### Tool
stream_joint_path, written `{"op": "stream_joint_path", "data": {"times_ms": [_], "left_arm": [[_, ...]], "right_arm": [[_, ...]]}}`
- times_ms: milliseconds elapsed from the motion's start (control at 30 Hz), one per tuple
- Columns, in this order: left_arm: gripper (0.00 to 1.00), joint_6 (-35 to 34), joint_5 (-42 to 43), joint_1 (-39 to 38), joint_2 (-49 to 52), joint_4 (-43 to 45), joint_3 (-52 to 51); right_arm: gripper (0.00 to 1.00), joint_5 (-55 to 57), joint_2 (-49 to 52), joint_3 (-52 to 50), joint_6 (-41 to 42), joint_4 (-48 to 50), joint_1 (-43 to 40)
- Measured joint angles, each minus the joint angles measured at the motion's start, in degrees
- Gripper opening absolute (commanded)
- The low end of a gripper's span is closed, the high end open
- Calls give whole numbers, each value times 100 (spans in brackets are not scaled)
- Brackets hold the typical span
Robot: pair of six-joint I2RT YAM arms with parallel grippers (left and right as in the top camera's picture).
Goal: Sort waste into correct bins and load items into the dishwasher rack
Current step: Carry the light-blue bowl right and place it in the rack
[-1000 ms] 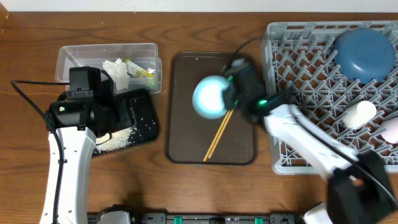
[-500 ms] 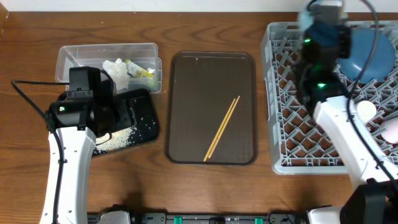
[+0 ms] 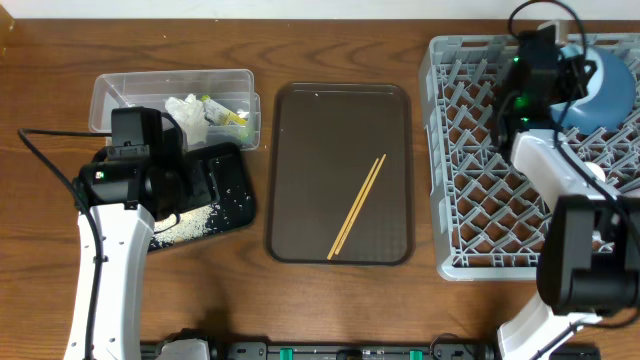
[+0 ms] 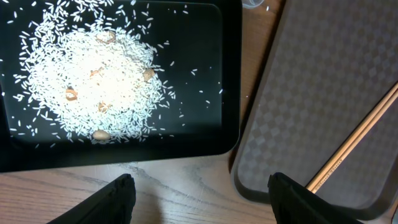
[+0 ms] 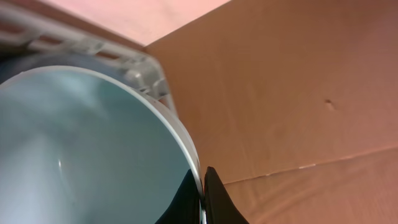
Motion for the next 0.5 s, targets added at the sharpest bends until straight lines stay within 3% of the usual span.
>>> {"op": "stream_joint_path", "data": {"times_ms": [500], "left_arm": [[71,0,-2,0,0,0,0]], "right_arm": [[1,337,463,72,278,85,481]]}}
